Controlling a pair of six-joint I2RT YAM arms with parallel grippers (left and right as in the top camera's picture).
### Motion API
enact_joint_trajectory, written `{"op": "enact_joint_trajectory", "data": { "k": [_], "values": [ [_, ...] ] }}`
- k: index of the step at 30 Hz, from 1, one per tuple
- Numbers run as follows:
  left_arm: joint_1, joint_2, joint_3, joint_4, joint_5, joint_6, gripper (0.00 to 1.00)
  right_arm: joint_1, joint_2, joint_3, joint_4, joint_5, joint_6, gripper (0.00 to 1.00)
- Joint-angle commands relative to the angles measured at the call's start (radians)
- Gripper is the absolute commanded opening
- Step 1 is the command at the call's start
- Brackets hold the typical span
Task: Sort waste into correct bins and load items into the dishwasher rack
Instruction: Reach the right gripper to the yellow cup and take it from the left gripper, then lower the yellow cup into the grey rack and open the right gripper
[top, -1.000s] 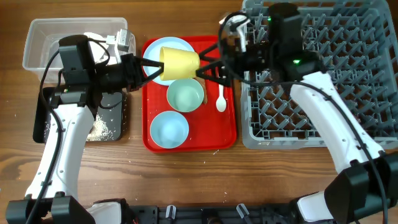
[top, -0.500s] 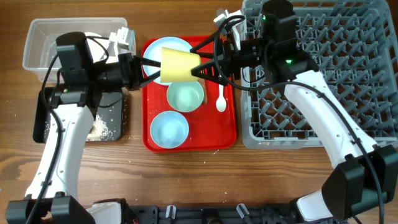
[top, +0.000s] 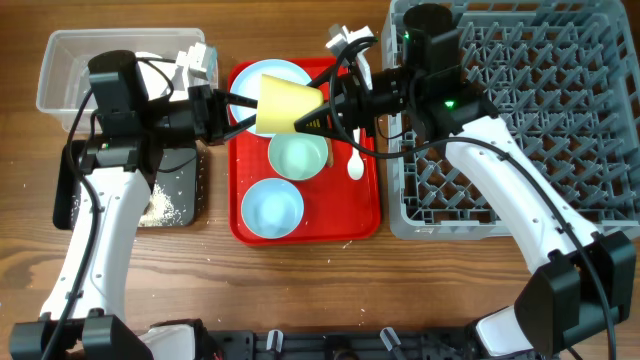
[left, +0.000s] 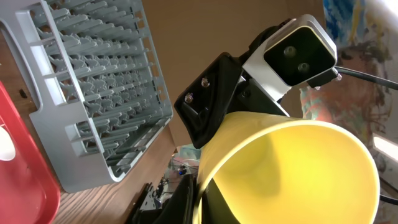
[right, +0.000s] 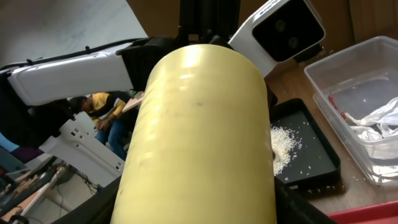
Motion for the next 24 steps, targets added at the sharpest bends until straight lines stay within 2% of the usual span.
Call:
{"op": "enact_joint_trajectory", "data": {
  "k": [1,4,8,13,17,19,20,23,24],
  "values": [
    [0.005,-0.019,0.02,0.003,0.009,-0.013,0.04,0.008,0.011,0.017,0.007,-0.04,-0.022,0.6],
    [0.005,-0.019,0.02,0.003,0.009,-0.012,0.04,0.007,0.011,0.017,0.014,-0.04,-0.022,0.58],
    [0.005,-0.019,0.02,0.003,0.009,-0.012,0.15,-0.045,0.011,0.017,0.016,-0.04,0.048,0.45],
    [0.005,-0.019,0.02,0.003,0.008,-0.008,0.2,-0.163,0.01,0.017,-0.012,-0.031,0.093,0.45],
    [0.005,-0.019,0.02,0.002,-0.021,0.03,0.21,-0.241,-0.013,0.017,-0.28,0.294,0.082,0.45],
    [0.005,-0.019,0.02,-0.016,-0.066,0.077,0.25,-0.251,-0.055,0.019,-0.451,0.537,0.056,0.45],
    [0.005,-0.019,0.02,-0.039,-0.118,0.111,0.3,-0.251,-0.082,0.023,-0.519,0.623,0.056,0.46],
    [0.005,-0.019,0.02,-0.135,-0.328,0.251,0.33,-0.251,-0.175,0.055,-0.708,0.839,0.06,0.45],
    [0.005,-0.019,0.02,-0.206,-0.505,0.289,0.32,-0.251,-0.211,0.098,-0.842,0.977,0.059,0.45]
  ]
}}
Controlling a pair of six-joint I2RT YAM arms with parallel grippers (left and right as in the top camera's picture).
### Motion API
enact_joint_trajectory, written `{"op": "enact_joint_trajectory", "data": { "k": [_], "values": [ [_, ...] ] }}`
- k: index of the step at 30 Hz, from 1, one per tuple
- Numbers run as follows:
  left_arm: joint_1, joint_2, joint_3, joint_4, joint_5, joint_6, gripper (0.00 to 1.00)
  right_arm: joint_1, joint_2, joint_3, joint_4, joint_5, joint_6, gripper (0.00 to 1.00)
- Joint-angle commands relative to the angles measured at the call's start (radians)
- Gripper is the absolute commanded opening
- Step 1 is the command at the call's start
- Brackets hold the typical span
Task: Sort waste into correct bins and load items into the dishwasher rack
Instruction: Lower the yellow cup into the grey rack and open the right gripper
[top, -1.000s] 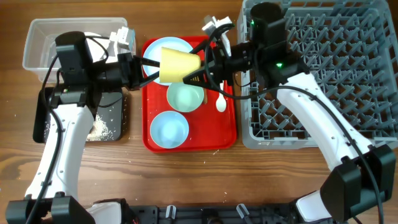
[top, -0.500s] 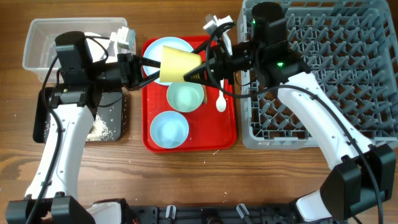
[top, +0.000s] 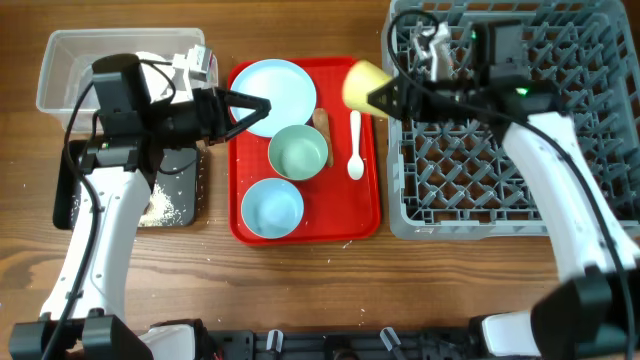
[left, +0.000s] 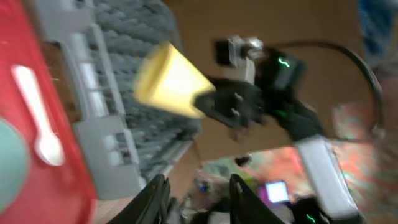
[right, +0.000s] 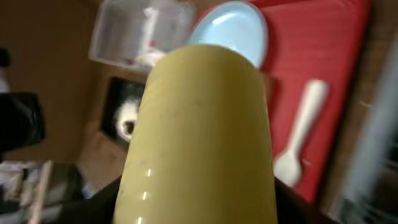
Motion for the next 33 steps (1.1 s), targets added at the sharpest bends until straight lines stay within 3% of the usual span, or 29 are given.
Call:
{"op": "enact_joint_trajectory", "data": {
  "k": [1,2,3,7,11,15,24,25,27,29,33],
  "values": [
    [0.002,-0.019,0.016,-0.139,-0.454,0.159,0.31,0.003,-0.119,0.113,-0.214,0.395,-0.013,0.46],
    [-0.002,-0.019,0.016,-0.192,-0.608,0.159,0.29,0.003,-0.134,0.153,-0.328,0.49,-0.009,0.46],
    [-0.005,-0.019,0.016,-0.215,-0.668,0.159,0.3,0.003,-0.138,0.17,-0.385,0.527,0.003,0.46],
    [-0.005,-0.019,0.016,-0.285,-0.799,0.159,0.29,0.003,-0.126,0.189,-0.618,0.686,0.076,0.46],
    [-0.005,-0.019,0.016,-0.346,-0.918,0.159,0.29,0.003,-0.069,0.173,-0.737,0.724,0.053,0.46],
    [-0.005,-0.019,0.016,-0.388,-1.004,0.175,0.29,0.003,0.029,0.106,-0.727,0.723,0.028,0.46],
    [-0.005,-0.019,0.016,-0.393,-1.031,0.181,0.34,-0.077,0.079,-0.05,-0.613,0.662,-0.017,0.46],
    [-0.005,-0.019,0.016,-0.393,-1.031,0.181,0.34,-0.085,0.079,-0.063,-0.603,0.662,-0.017,0.53],
    [-0.005,-0.019,0.016,-0.393,-1.031,0.181,0.35,-0.098,0.079,-0.08,-0.587,0.645,-0.016,0.85],
    [-0.005,-0.019,0.016,-0.393,-1.031,0.181,0.37,-0.098,0.079,-0.08,-0.572,0.636,-0.015,0.93],
    [-0.005,-0.019,0.016,-0.394,-1.031,0.181,0.39,-0.098,0.079,-0.076,-0.538,0.583,-0.014,0.97]
  ]
}}
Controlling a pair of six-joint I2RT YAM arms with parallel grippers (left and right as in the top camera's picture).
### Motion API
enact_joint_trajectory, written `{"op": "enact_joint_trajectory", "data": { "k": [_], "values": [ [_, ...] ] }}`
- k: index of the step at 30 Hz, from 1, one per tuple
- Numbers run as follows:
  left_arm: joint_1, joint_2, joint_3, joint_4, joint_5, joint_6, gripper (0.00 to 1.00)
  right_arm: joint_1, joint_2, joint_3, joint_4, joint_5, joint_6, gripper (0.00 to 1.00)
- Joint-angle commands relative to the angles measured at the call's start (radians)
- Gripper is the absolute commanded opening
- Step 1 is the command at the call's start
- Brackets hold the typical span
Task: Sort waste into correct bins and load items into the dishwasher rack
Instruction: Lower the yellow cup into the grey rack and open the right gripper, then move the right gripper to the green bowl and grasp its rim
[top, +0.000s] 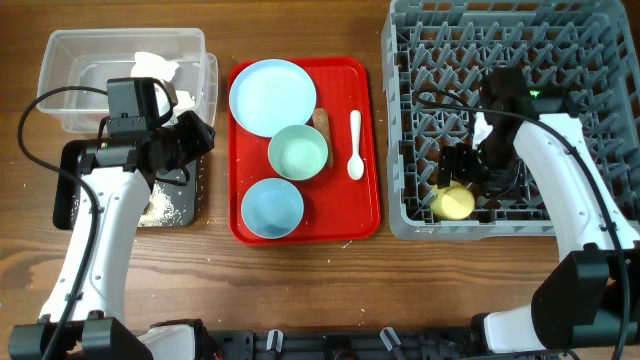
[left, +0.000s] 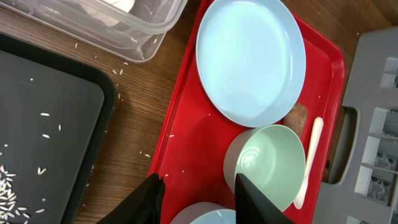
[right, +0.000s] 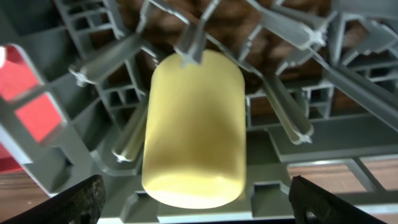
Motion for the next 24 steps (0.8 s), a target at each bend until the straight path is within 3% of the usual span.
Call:
{"op": "enact_joint_trajectory", "data": {
  "k": [1,11,15,20,23,24],
  "values": [
    [-0.003,-0.016,0.008,-0.001,-0.014,0.016,0.39,-0.003,0.009,0.01,0.025,-0.071,0.0,0.97],
    [-0.003,-0.016,0.008,-0.001,-0.014,0.016,0.44,0.01,-0.026,0.336,0.009,-0.151,-0.031,0.93],
    [-0.003,-0.016,0.008,-0.001,-0.014,0.016,0.47,0.113,-0.019,0.343,0.166,-0.242,-0.023,0.89],
    [-0.003,-0.016,0.008,0.0,-0.029,0.015,0.58,0.309,0.02,0.343,0.367,-0.165,0.085,0.82],
    [0.021,-0.016,0.008,0.012,-0.041,0.008,0.7,0.402,0.11,0.343,0.409,-0.124,0.16,0.73],
    [0.036,-0.016,0.008,0.012,-0.047,0.008,0.79,0.426,0.158,0.343,0.415,-0.124,0.167,0.69]
  ]
}}
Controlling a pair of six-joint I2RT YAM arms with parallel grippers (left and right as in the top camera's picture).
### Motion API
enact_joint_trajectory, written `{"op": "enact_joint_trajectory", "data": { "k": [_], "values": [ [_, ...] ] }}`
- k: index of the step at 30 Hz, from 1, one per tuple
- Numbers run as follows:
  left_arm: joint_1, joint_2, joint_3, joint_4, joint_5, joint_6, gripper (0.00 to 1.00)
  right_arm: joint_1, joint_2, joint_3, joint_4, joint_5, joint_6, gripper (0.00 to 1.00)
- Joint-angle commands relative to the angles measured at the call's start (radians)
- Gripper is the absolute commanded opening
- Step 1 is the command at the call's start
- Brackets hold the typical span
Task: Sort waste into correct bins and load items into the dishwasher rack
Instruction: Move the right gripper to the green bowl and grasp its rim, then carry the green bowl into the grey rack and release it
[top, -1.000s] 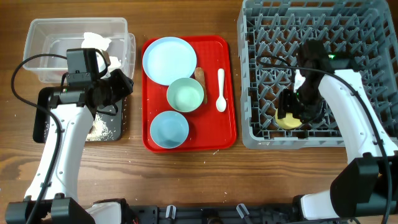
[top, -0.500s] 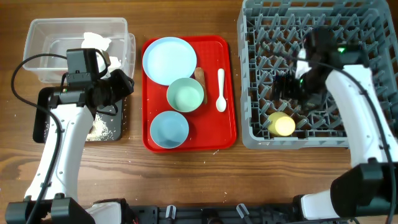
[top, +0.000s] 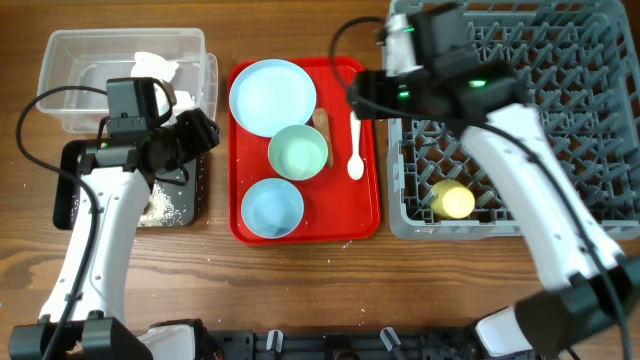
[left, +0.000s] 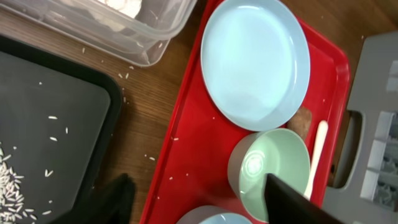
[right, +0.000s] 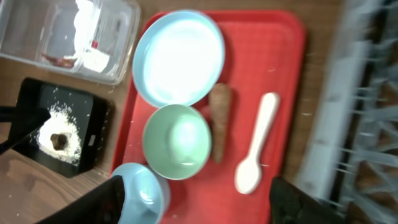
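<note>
A red tray (top: 360, 215) holds a light blue plate (top: 272, 95), a green bowl (top: 298, 152), a blue bowl (top: 272, 208), a white spoon (top: 355, 145) and a brown food scrap (top: 322, 125). The yellow cup (top: 452, 200) lies in the front of the grey dishwasher rack (top: 600, 150). My right gripper (top: 356, 96) hovers open and empty over the tray's far right; its wrist view shows the spoon (right: 256, 146) and green bowl (right: 177, 142) below my right gripper (right: 199, 193). My left gripper (left: 199, 193) stands open and empty at the tray's left edge.
A clear bin (top: 60, 75) with crumpled paper waste sits at the far left. In front of it lies a black tray (top: 185, 195) with scattered rice. Loose grains dot the wooden table beside it.
My right gripper has left the rack's front and now hovers over the tray's far right. The yellow cup stays in the rack. My left gripper's fingers stand wider apart.
Both grippers met at the yellow cup above the tray. Then my right gripper alone held it by the rack's left edge, the left one open. Then the cup lay in the rack's front with my right gripper open over it, which is now back over the tray.
</note>
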Motion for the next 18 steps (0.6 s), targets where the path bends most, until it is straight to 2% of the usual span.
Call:
{"op": "enact_joint_trajectory", "data": {
  "k": [1,3,5,6,12,18],
  "values": [
    [0.044,-0.016,0.008,0.005,-0.028,0.005,1.0,0.066,0.152,0.007,0.012,0.043,0.084,0.66],
    [0.054,-0.016,0.008,0.005,-0.029,0.005,1.0,0.09,0.219,0.007,0.022,0.043,0.075,0.57],
    [0.053,-0.016,0.008,-0.01,-0.028,0.005,1.0,0.123,0.307,0.007,0.055,0.061,0.059,0.41],
    [0.053,-0.016,0.008,-0.01,-0.028,0.005,1.0,0.131,0.331,0.007,0.063,0.082,0.059,0.39],
    [0.053,-0.016,0.008,-0.01,-0.028,0.005,1.0,0.144,0.465,0.006,0.082,0.134,0.054,0.33],
    [0.052,-0.016,0.008,-0.01,-0.028,0.005,1.0,0.144,0.469,0.006,0.122,0.141,-0.016,0.3]
  ]
}}
